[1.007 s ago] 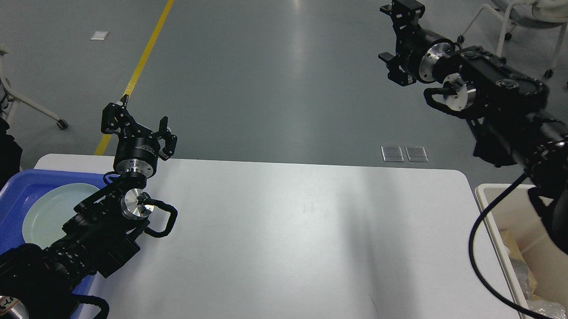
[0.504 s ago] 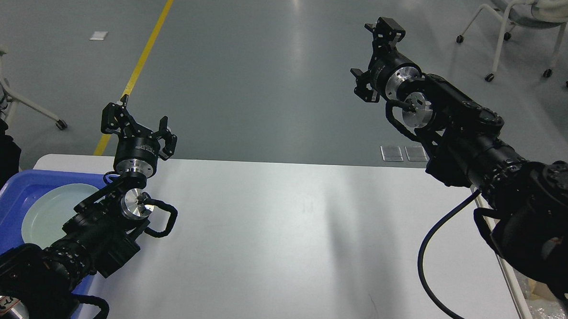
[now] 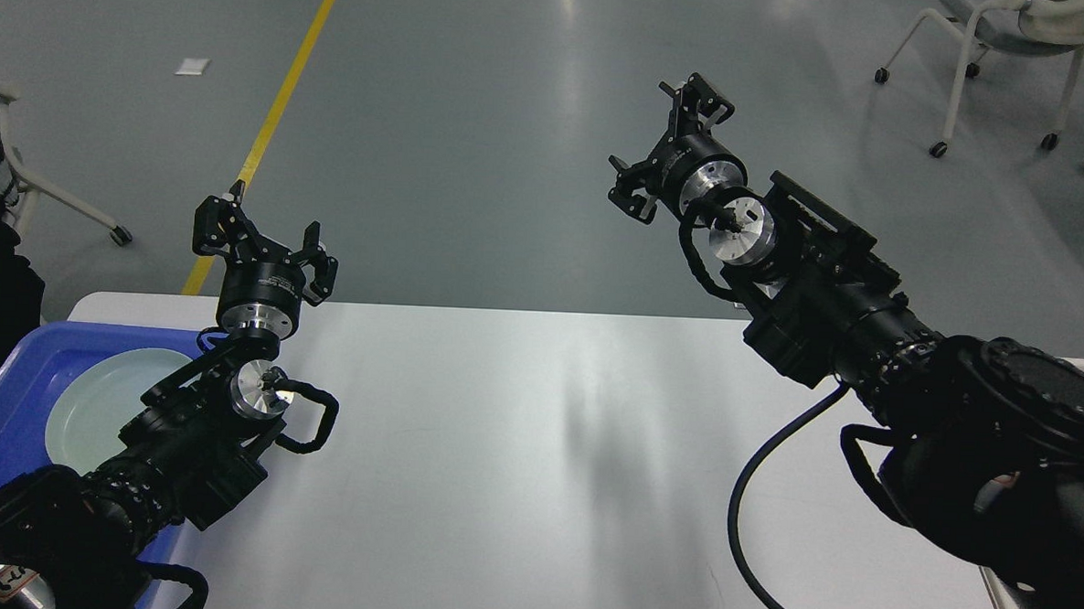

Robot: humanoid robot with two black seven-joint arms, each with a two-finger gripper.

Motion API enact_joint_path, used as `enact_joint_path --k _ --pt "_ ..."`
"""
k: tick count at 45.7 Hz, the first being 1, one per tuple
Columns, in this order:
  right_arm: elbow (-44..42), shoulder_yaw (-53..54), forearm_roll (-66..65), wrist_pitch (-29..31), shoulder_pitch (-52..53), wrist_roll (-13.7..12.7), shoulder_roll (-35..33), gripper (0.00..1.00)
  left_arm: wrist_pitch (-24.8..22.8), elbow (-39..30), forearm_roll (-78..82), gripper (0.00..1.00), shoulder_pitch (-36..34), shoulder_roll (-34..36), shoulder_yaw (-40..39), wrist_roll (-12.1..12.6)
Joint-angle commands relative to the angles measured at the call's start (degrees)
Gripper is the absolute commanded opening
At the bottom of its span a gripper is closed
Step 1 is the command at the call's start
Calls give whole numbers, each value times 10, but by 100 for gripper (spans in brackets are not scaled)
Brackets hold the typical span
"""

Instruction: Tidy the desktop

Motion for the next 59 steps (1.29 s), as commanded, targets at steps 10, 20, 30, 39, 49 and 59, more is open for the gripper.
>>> enact_joint_path --k 10,20,30,39,49,59 --pt "-3 38 -1 -3 -42 1 17 100 0 0 0 100 0 0 1 0" --pt "-16 32 -1 -4 -54 0 20 100 0 0 0 100 0 0 0 0" --pt "-20 27 -2 -4 -63 0 24 100 0 0 0 100 0 0 0 0" --pt "-48 25 -2 -4 -81 0 24 100 0 0 0 100 0 0 1 0" --pt "-55 24 -2 -4 -106 0 23 100 0 0 0 100 0 0 1 0" --pt "-56 25 -2 -4 -138 1 23 100 0 0 -1 100 0 0 1 0"
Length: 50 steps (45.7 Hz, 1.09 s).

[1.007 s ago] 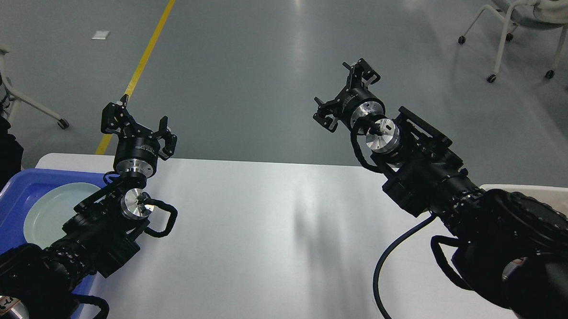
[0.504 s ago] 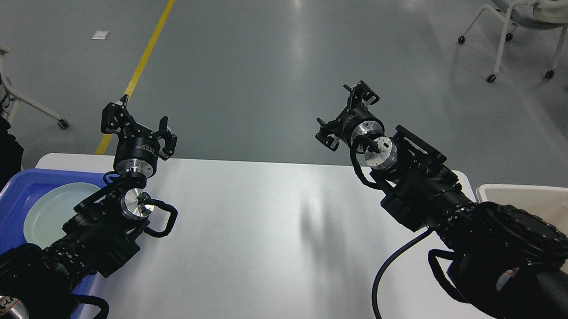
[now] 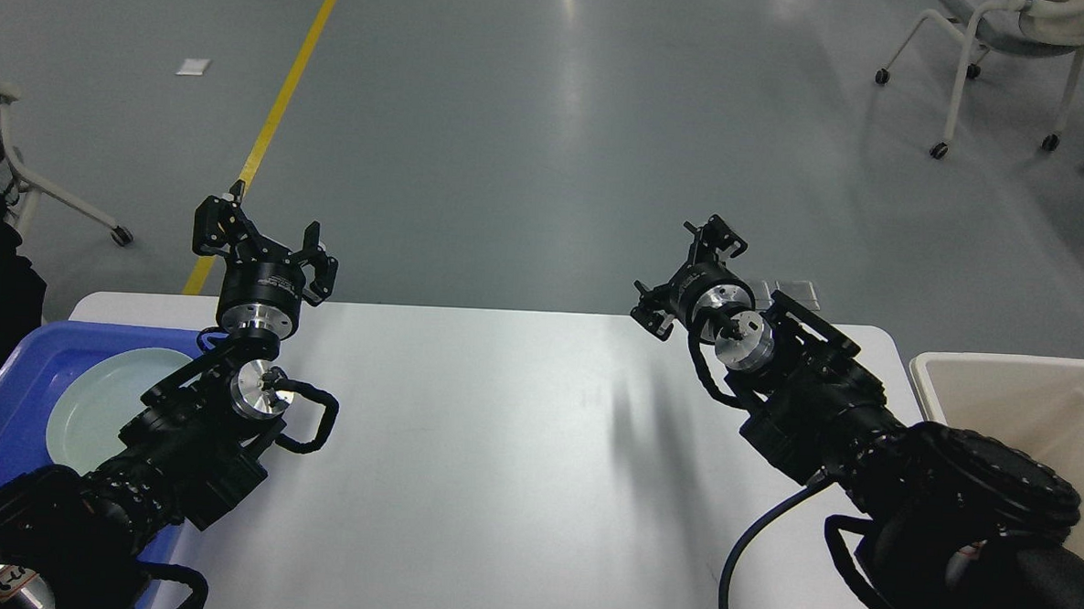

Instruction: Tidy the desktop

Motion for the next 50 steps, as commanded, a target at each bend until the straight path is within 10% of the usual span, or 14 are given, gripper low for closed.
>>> enact_joint_path --k 1,50 --pt "1 1 0 0 -21 1 0 100 0 0 0 100 0 0 0 0" --pt "7 3 -1 13 -30 7 -5 100 0 0 -1 100 0 0 0 0"
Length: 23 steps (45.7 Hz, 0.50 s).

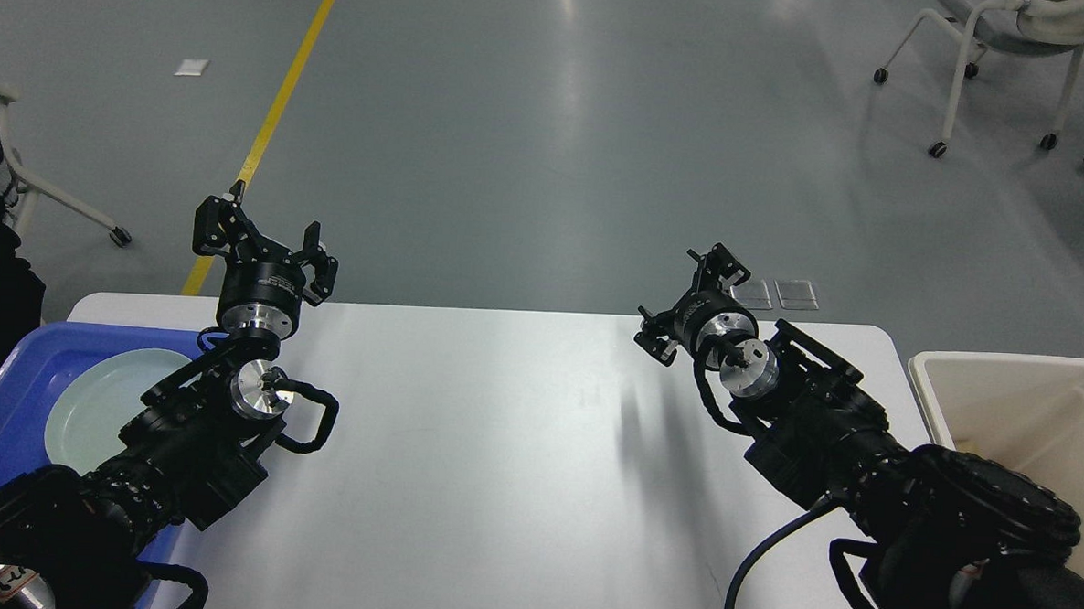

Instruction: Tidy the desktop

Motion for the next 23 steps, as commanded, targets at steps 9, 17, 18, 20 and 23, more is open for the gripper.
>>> enact_joint_path --k 9,17,18,20,23 --pt "0 0 0 0 0 0 0 100 0 0 0 100 0 0 -1 0" --pt "0 0 0 0 0 0 0 100 0 0 0 100 0 0 -1 0" --pt "0 0 0 0 0 0 0 100 0 0 0 100 0 0 -1 0" --pt "0 0 0 0 0 0 0 100 0 0 -1 100 0 0 0 0" --pt "0 0 0 0 0 0 0 100 0 0 0 100 0 0 0 0"
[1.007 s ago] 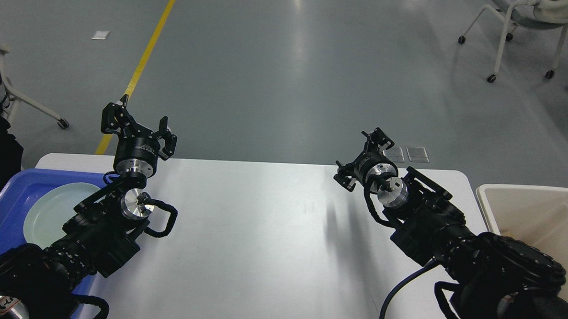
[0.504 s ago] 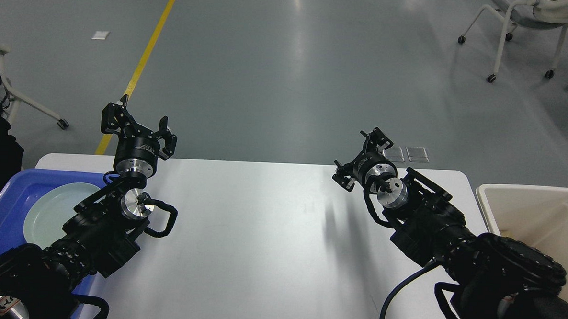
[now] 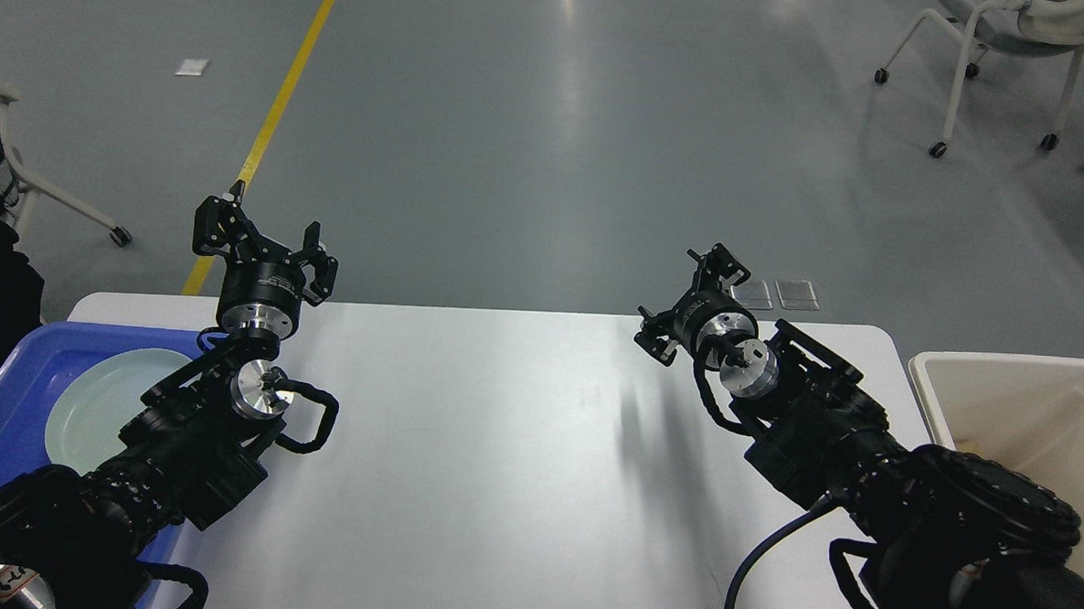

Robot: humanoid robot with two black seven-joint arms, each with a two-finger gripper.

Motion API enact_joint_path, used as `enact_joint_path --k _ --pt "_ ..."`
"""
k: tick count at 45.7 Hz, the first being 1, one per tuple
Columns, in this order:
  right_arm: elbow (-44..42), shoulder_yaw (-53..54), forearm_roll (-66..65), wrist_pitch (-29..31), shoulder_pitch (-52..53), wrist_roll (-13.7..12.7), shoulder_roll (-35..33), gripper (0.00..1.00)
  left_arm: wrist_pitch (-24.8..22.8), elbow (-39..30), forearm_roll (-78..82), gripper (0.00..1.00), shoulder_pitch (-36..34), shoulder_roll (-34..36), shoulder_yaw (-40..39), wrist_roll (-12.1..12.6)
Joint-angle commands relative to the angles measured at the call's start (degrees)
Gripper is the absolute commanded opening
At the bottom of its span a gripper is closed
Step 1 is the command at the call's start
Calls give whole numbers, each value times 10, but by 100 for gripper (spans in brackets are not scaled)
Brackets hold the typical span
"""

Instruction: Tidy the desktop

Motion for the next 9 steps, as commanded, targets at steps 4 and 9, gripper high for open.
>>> enact_joint_path --k 4,9 --pt "0 0 0 0 0 0 0 100 0 0 -1 100 0 0 0 0" --pt "0 -1 0 0 0 0 0 100 0 0 0 100 0 0 0 0"
